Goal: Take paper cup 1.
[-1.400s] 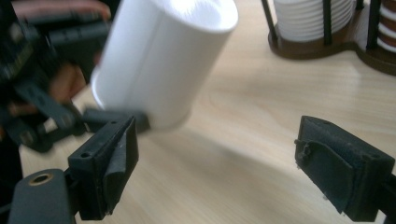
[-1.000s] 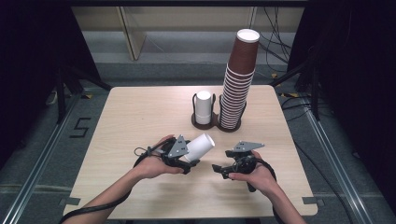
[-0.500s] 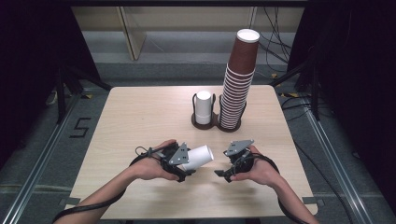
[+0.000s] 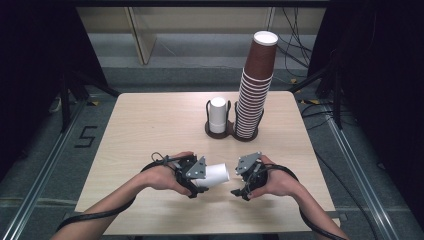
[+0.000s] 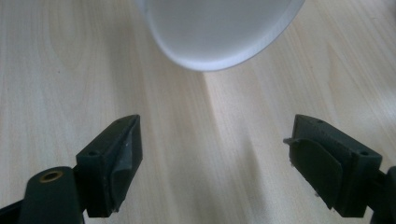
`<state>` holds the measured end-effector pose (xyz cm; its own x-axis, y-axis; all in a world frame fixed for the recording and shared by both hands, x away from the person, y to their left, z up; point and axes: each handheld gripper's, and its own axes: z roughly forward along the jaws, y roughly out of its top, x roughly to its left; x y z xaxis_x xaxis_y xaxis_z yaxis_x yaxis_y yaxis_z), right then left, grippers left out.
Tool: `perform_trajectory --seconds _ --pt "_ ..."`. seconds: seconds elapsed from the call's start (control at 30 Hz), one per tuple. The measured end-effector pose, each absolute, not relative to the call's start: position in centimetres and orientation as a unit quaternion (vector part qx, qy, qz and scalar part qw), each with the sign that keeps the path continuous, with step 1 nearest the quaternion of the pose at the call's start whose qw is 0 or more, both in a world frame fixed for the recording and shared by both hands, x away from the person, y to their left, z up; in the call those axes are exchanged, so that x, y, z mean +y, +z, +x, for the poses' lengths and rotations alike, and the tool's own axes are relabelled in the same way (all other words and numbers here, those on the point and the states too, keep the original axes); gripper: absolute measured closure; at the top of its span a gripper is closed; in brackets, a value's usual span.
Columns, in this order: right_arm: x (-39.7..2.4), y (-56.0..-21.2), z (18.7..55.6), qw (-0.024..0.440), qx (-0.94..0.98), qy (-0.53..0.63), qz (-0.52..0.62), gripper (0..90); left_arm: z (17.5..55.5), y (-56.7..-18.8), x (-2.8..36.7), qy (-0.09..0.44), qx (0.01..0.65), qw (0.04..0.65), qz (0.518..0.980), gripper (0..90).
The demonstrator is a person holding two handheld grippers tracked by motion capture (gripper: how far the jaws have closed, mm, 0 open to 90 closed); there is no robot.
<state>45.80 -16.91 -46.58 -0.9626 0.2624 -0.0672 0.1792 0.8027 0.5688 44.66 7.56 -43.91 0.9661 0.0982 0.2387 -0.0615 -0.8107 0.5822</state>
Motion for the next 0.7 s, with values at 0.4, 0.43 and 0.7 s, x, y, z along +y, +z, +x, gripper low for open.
perform_trajectory --seconds 0.4,0.43,0.7 --pt "-16.0 -46.7 45.7 0.077 0.957 0.270 0.079 18.6 44.8 -43.8 6.8 0.117 -0.016 0.256 0.959 26.5" --pt "-15.9 -46.7 45.7 0.079 0.957 0.270 0.076 18.7 44.7 -43.9 6.7 0.115 -0.014 0.259 0.959 26.5" --pt "-15.4 -46.2 45.5 0.084 0.956 0.273 0.064 19.0 44.8 -43.8 6.3 0.111 -0.027 0.242 0.964 26.5"
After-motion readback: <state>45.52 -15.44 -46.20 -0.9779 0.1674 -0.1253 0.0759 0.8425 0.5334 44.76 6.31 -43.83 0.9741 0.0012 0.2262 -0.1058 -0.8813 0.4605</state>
